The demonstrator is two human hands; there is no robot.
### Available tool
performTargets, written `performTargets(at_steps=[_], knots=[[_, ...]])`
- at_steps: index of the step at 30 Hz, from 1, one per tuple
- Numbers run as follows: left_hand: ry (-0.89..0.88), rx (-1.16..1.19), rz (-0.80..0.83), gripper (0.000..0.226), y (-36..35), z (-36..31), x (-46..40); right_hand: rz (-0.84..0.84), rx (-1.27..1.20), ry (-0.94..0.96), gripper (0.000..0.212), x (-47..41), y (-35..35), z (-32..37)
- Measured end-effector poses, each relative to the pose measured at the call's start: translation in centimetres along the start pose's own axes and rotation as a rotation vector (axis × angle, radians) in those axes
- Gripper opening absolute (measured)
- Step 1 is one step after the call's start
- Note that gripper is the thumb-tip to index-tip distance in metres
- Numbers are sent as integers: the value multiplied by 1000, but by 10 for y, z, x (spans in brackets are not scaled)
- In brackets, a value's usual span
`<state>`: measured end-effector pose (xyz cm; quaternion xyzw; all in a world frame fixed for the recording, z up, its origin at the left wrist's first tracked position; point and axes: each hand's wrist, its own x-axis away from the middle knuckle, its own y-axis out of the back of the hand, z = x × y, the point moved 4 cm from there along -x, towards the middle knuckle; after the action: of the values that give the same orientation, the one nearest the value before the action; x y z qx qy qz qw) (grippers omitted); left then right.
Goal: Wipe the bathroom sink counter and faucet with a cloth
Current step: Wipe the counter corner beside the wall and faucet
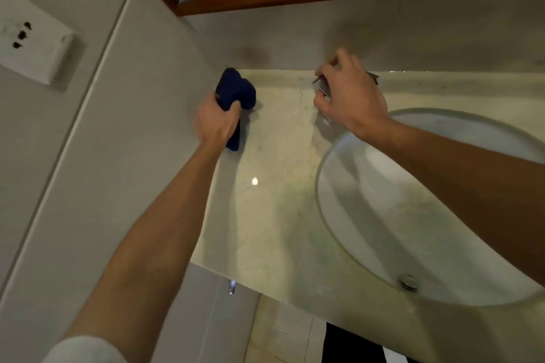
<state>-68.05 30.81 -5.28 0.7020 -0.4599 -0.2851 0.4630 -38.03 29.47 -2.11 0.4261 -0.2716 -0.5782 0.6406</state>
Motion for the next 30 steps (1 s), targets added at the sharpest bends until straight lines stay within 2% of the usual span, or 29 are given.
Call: performTargets(at_steps=[5, 7, 12, 18, 22, 24, 26, 28, 30], knots=[[-292, -35, 176, 46, -74, -39, -30, -23, 19, 19, 38, -1, -4, -3], [-421, -30, 195, 54, -95, -57, -30, -30, 34, 22, 37, -2, -6, -3], [-629, -108, 225, 55, -118, -75, -26, -33, 54, 33, 40, -2, -7, -2], [-601, -159, 168, 53, -113, -51, 8, -33, 34, 37, 38, -2, -5, -3], [-508, -159, 106, 49, -107, -31, 92, -21, 27, 20, 39, -1, -4, -1], [-438, -153, 126, 50, -110, -34, 141, -11, 25, 14, 39, -1, -2, 2], [-440, -130, 180, 50, -117, -47, 192, -4, 19, 12, 39, 0, 0, 3], [-502, -3, 269, 47, -119, -64, 231, 7, 18, 1, 39, 1, 1, 2], [-441, 273, 375, 42, -108, -70, 243, 13, 14, -5, 39, 1, 1, 3]])
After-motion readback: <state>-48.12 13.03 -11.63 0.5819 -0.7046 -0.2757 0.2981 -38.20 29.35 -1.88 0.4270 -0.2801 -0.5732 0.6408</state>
